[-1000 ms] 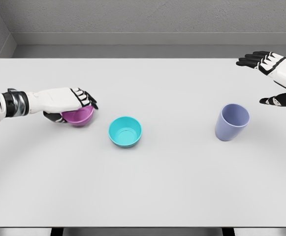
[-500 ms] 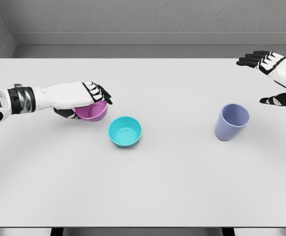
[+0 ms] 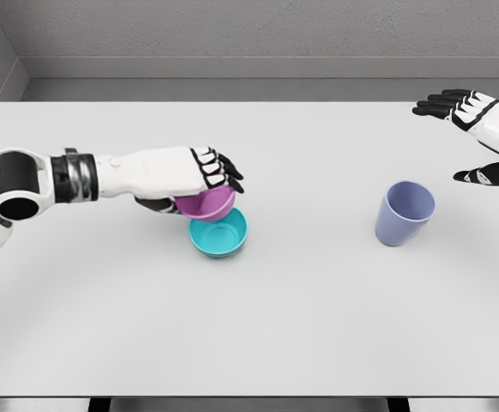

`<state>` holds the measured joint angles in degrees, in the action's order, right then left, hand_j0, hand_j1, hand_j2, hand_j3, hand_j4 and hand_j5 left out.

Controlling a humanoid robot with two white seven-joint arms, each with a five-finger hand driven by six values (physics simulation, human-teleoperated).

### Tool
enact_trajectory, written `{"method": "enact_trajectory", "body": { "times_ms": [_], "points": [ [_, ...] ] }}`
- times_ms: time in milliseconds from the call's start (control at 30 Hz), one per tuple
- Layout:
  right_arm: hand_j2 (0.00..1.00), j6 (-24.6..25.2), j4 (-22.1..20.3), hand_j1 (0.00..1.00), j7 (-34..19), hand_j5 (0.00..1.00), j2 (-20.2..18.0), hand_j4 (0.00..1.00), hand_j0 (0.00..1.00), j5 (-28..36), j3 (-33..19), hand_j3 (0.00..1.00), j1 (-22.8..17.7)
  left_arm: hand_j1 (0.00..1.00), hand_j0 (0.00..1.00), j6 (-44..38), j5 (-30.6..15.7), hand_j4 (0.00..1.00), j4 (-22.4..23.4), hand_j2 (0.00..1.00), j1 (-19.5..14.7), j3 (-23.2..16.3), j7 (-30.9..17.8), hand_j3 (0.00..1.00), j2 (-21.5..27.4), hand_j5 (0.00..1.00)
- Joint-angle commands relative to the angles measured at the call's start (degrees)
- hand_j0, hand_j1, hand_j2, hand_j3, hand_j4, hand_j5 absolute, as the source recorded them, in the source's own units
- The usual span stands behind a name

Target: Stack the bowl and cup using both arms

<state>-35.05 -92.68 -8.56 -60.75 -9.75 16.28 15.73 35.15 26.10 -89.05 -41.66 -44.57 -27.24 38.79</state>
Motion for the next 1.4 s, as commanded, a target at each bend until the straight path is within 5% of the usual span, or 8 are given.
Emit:
{"method": "enact_trajectory", "body": {
  "times_ms": [0,433,633,1033,1367],
  "points": [
    [1.0,0.1,-0.1,1.0,0.0,1.0,-0.3,1.0,1.0,0.3,0.0,1.0,0.0,0.53,0.53,-0.1,-0.4,0.53,-0.6,0.53,0.0,-1.6,-0.2,0.53,0.0,0.53],
    [1.0,0.1,-2.4,1.0,0.0,1.0,-0.2,1.0,1.0,0.4,-0.1,1.0,0.2,0.57,0.57,-0.1,-0.2,0.57,-0.6,0.57,0.0,-3.7,-0.2,0.57,0.0,0.57],
    [1.0,0.1,-2.0,1.0,0.0,1.0,-0.3,1.0,1.0,0.4,-0.1,1.0,0.3,1.0,1.0,-0.1,-0.1,1.0,-0.5,1.0,-0.1,-3.8,-0.1,1.0,-0.5,1.0],
    [1.0,0.1,-1.9,1.0,0.0,1.0,-0.5,1.0,1.0,0.4,-1.4,1.0,-0.5,1.0,1.0,-0.1,-0.5,1.0,-0.6,1.0,-1.1,-3.7,0.3,1.0,0.1,1.0],
    [1.0,0.1,-2.0,1.0,0.0,1.0,-1.7,1.0,1.0,0.5,-1.4,1.0,-0.7,1.0,1.0,-0.1,-4.8,1.0,2.0,1.0,-1.8,0.0,0.3,1.0,9.5,1.0]
  ]
}}
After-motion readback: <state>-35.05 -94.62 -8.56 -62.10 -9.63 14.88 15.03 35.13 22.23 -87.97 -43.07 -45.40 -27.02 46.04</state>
